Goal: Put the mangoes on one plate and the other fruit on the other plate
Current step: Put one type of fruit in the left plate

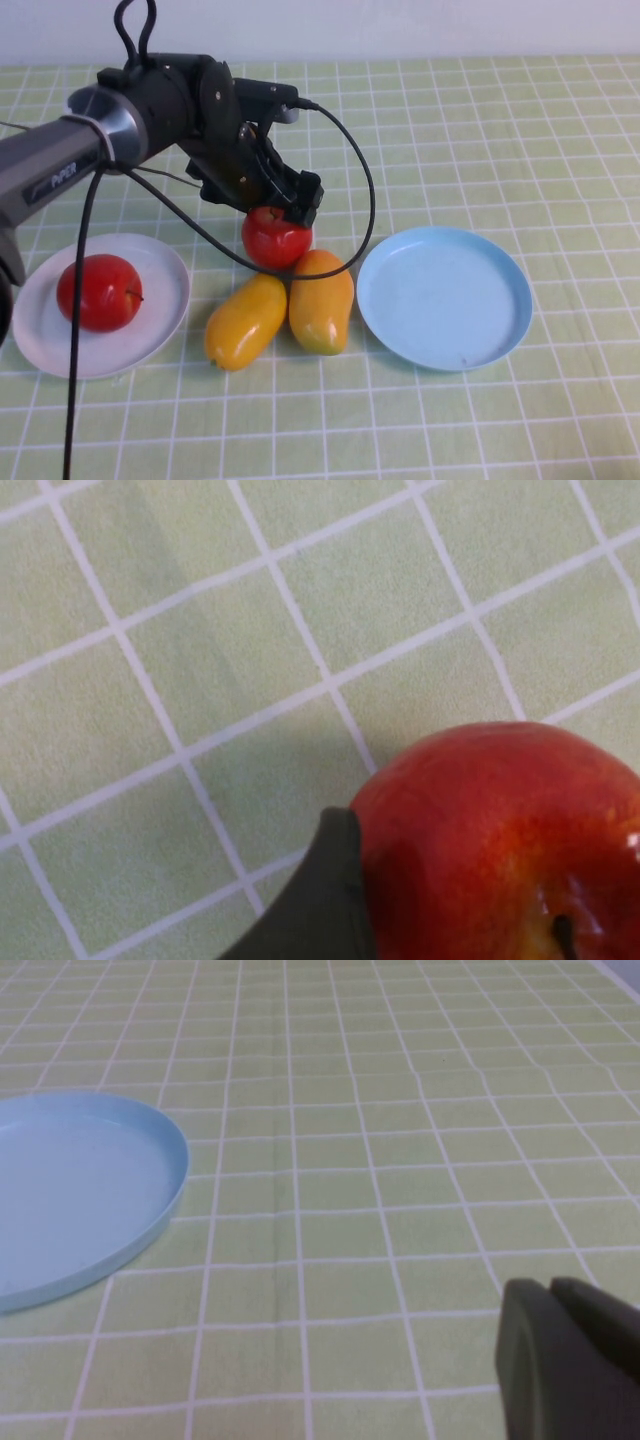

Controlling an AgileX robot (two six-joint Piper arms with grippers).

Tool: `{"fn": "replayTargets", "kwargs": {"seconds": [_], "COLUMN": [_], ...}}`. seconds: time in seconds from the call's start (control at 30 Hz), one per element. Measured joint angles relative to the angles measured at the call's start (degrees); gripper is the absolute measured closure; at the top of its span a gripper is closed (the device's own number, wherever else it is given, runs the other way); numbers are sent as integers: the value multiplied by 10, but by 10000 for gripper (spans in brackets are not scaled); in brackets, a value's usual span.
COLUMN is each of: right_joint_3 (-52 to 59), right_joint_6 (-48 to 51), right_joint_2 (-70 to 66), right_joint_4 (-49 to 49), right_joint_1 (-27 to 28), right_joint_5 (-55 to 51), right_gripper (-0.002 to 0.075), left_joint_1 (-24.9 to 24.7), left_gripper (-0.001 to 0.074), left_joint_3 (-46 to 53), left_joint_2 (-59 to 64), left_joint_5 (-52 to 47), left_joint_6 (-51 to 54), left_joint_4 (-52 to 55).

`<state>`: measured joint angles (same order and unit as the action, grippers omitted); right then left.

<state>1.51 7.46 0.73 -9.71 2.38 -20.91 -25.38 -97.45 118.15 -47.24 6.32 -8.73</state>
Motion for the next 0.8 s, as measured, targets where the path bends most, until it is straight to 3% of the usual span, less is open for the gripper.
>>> {"fn": "replayTargets", "kwargs": {"seconds": [0.47, 0.63, 0.8], "right_joint_3": [0, 0, 0], "right_joint_6": [0, 0, 0], "right_joint_2": [0, 0, 0], "right_joint_4": [-3, -10, -13], "right_joint_1": [0, 0, 0], "right_joint_5": [0, 0, 0], "right_gripper": [743, 743, 743], "left_joint_1": [-3, -3, -3], "left_gripper": [71, 162, 161], "left_joint_3": [-5, -5, -5], "left_joint_2": [9, 9, 8], "left_joint_5": [0, -3, -3], "left_joint_6": [0, 0, 0], "left_joint_4": [3, 4, 7]}}
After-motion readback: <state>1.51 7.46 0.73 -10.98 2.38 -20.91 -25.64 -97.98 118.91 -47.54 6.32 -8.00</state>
